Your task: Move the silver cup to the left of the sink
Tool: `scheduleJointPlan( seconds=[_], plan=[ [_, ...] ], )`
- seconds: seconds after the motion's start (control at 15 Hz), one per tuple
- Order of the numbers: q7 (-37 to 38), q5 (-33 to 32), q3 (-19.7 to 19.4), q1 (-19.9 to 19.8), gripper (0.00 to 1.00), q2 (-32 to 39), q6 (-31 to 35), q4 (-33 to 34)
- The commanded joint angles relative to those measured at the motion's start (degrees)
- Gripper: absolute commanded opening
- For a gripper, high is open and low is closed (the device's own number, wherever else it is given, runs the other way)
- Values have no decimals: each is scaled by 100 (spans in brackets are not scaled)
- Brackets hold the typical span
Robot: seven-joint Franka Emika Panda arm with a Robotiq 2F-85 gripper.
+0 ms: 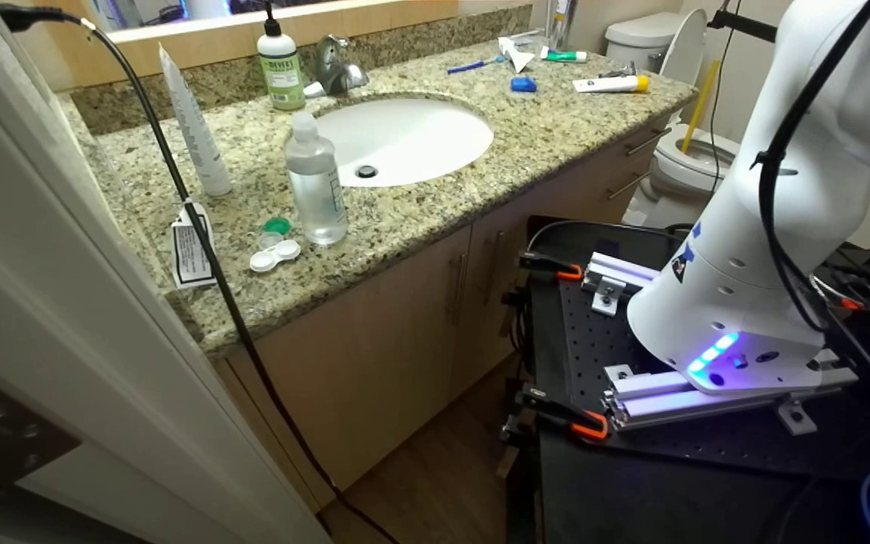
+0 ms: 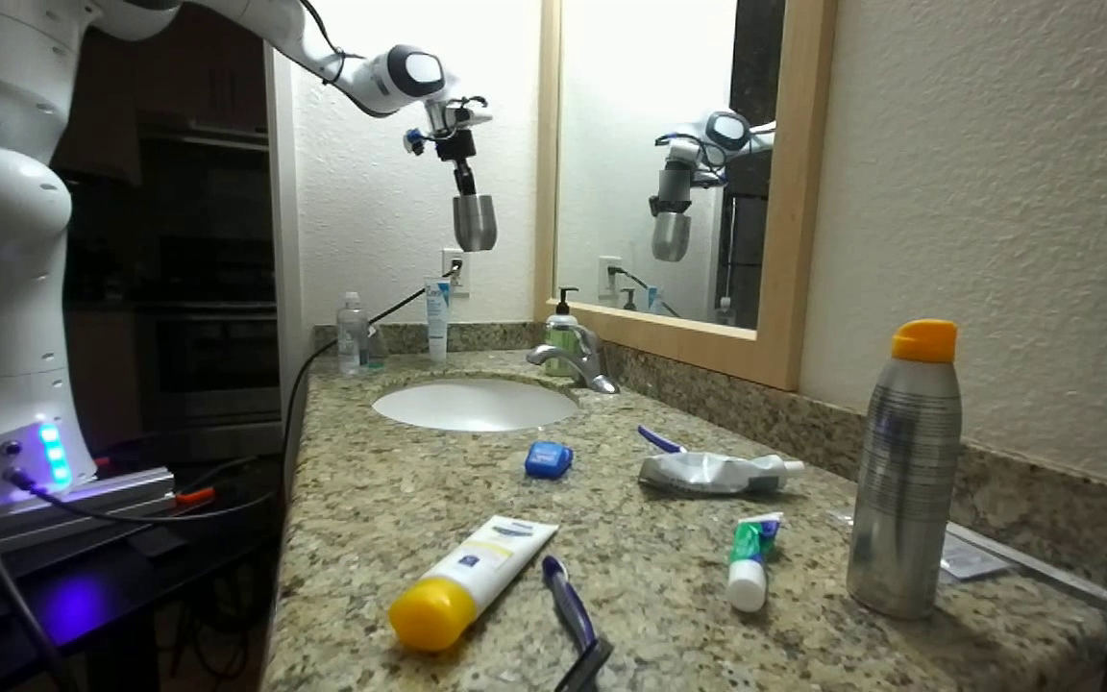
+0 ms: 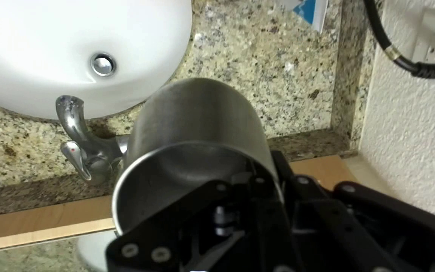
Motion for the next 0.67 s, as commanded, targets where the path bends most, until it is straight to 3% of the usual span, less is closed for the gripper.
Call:
scheduleJointPlan(
  seconds=[0.0, 0.13, 0.27, 0.6],
  plan=[
    [0, 46, -67, -3, 7, 126, -75, 187],
    [59, 63, -69, 5, 2, 280, -105, 337],
    [453, -209, -142, 97, 2, 728, 68, 537],
    [814, -15, -88, 95, 2, 1488, 334, 886]
  ],
)
